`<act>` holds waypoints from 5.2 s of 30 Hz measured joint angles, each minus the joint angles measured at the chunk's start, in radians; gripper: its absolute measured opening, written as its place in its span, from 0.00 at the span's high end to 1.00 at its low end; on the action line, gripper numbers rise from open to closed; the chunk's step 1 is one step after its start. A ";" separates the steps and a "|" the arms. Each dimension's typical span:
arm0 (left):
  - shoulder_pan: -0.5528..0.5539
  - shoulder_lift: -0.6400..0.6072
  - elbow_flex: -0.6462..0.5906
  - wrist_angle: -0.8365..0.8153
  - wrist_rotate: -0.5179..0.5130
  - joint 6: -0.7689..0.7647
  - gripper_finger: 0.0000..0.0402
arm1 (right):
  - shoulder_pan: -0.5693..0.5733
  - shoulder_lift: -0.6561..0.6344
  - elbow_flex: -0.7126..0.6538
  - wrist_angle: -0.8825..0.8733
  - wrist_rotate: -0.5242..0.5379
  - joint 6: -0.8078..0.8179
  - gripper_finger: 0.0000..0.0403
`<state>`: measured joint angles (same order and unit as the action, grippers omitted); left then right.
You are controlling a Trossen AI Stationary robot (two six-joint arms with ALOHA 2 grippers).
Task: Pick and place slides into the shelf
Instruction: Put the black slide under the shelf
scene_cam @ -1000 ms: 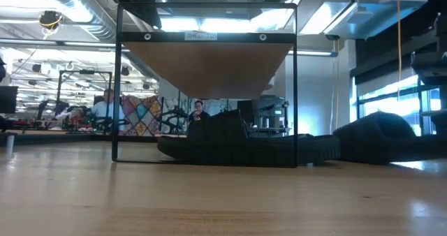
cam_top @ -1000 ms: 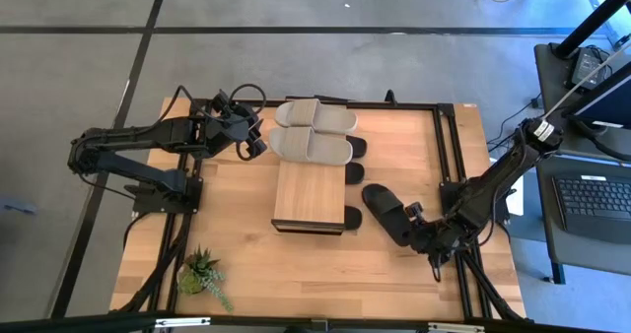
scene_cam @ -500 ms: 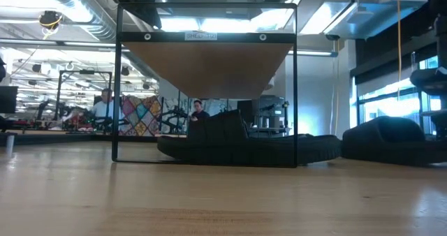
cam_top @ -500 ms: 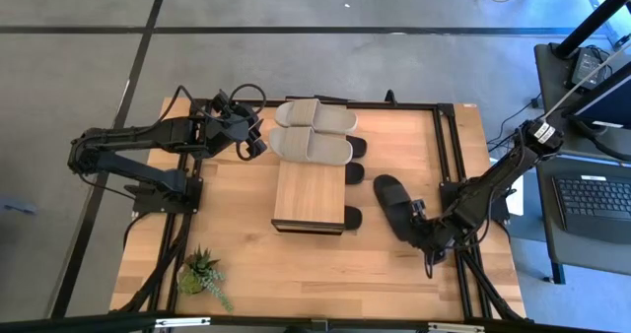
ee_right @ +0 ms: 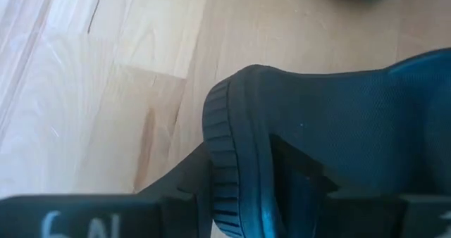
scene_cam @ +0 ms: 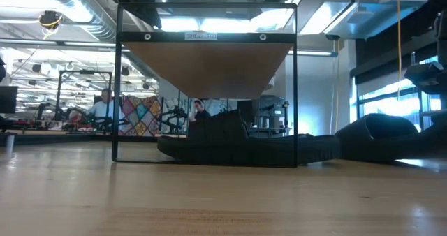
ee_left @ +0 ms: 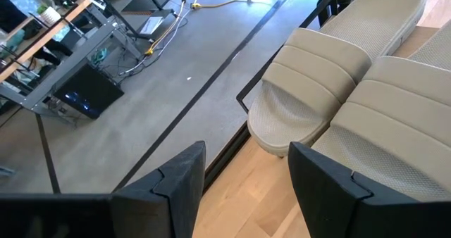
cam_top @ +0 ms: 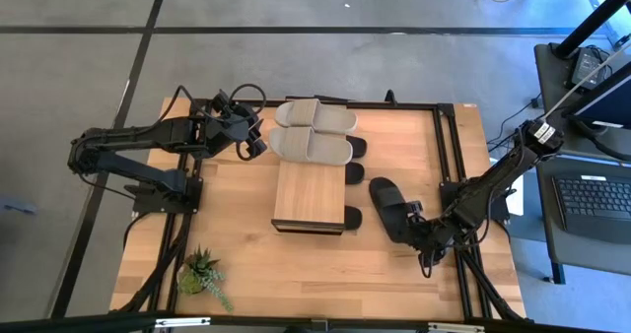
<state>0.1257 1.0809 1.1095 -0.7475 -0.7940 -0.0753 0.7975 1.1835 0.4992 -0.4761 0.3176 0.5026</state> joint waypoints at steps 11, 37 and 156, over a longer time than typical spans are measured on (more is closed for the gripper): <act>0.000 0.000 0.000 0.000 0.000 0.000 0.52 | 0.000 0.000 0.000 0.023 -0.010 -0.035 0.59; 0.000 0.000 0.000 0.000 0.000 0.000 0.52 | -0.062 -0.002 0.067 -0.008 -0.378 0.535 0.44; -0.001 -0.485 -0.534 0.288 0.258 -0.030 0.52 | -0.839 -0.001 0.121 -0.201 -0.220 0.063 0.44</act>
<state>0.1250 0.5958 0.5751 -0.4592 -0.5356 -0.1056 -0.0414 1.1828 0.6205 -0.6769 0.0972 0.5659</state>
